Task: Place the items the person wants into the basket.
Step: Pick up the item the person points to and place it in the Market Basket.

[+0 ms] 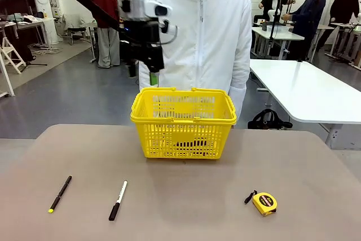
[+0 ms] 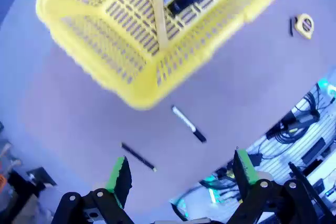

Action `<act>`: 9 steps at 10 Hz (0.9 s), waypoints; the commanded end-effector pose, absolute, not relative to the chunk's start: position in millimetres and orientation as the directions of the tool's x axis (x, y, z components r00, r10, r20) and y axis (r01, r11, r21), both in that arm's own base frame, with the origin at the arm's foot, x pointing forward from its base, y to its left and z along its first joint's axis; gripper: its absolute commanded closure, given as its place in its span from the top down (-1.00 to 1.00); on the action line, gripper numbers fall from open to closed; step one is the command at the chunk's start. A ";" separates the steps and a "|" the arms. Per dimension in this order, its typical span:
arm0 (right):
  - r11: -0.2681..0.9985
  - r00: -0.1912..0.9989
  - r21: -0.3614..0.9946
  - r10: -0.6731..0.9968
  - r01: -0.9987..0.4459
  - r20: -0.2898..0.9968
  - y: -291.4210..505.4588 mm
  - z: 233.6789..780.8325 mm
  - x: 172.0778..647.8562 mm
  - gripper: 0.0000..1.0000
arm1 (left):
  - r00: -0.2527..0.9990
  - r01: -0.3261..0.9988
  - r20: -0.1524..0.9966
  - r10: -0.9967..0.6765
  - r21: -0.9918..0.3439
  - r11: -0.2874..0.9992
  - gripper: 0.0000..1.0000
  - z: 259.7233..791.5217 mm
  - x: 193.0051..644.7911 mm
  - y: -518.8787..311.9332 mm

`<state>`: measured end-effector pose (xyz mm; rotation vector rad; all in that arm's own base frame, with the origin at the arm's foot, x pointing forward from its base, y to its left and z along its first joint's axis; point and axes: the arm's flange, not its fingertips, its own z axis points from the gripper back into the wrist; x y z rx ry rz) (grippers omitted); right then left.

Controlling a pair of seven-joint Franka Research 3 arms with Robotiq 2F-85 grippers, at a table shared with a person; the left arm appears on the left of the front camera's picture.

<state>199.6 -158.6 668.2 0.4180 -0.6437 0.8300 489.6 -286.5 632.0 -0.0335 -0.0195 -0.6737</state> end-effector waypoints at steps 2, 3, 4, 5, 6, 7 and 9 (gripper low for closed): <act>0.590 0.484 0.100 0.541 -0.801 0.688 -157.8 669.2 199.6 0.78 | 0.831 0.555 0.083 -0.550 -0.042 0.831 1.00 588.2 421.5 -224.6; 0.590 0.484 0.100 0.541 -0.801 0.688 -157.8 669.2 199.6 0.78 | 0.837 0.543 0.103 -0.537 -0.046 0.838 1.00 581.1 409.6 -210.3; 0.590 0.484 0.100 0.541 -0.801 0.688 -157.8 669.2 199.6 0.78 | 0.845 0.530 0.120 -0.522 -0.055 0.846 1.00 577.3 401.7 -199.6; 0.590 0.484 0.100 0.541 -0.801 0.688 -157.8 669.2 199.6 0.78 | 0.849 0.523 0.120 -0.514 -0.053 0.851 1.00 574.9 397.6 -194.7; 0.590 0.484 0.100 0.541 -0.801 0.688 -157.8 669.2 199.6 0.78 | 0.857 0.510 0.119 -0.502 -0.050 0.859 1.00 572.4 397.3 -190.8; 0.590 0.484 0.100 0.541 -0.801 0.688 -157.8 669.2 199.6 0.78 | 0.866 0.493 0.113 -0.487 -0.038 0.869 1.00 569.9 397.7 -188.4; 0.590 0.484 0.100 0.541 -0.801 0.688 -157.8 669.2 199.6 0.78 | 0.863 0.501 0.091 -0.497 -0.029 0.865 1.00 574.7 400.2 -193.8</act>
